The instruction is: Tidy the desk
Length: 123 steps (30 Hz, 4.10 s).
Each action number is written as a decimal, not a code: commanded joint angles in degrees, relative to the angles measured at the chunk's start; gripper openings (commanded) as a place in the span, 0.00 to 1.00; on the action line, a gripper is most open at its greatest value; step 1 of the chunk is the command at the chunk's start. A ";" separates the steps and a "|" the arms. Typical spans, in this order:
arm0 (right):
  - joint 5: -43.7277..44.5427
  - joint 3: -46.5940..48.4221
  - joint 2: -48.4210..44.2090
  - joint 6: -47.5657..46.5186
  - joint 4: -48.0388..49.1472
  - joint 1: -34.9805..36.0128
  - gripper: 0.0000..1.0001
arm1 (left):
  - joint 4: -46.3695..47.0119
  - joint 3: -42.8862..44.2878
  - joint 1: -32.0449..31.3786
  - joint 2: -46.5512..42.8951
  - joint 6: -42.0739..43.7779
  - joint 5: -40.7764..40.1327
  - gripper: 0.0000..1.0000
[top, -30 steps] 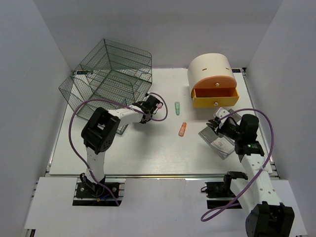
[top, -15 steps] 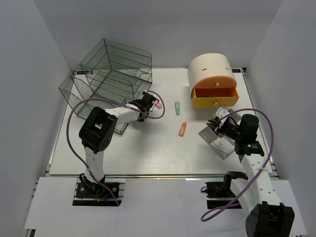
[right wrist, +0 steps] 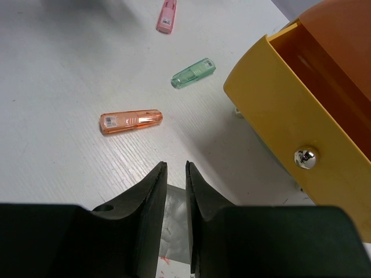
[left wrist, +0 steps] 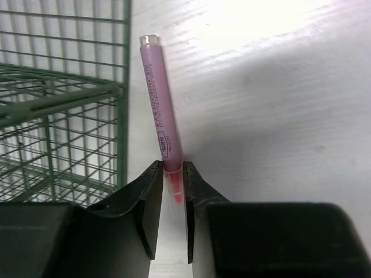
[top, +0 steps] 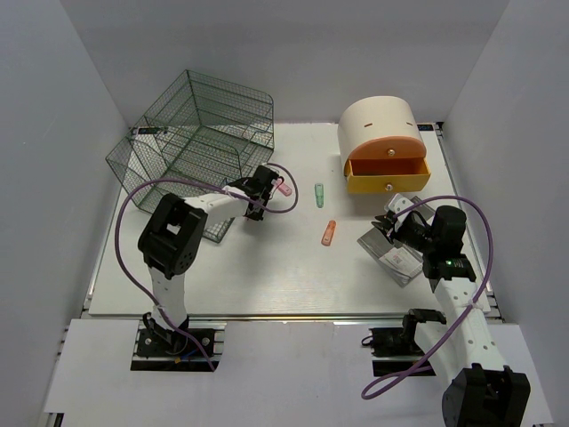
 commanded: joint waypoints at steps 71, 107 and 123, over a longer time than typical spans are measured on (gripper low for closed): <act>22.61 3.30 -2.57 15.86 9.33 -3.05 0.00 | 40.33 22.73 -9.91 -1.36 19.98 57.71 0.00; -2.24 3.73 5.68 -9.48 0.66 -1.91 0.06 | 31.92 3.18 -9.84 -21.53 2.41 36.79 0.06; 13.19 29.92 33.28 -32.74 -16.59 8.02 0.00 | 18.46 -19.27 -7.99 -42.48 4.51 36.18 0.00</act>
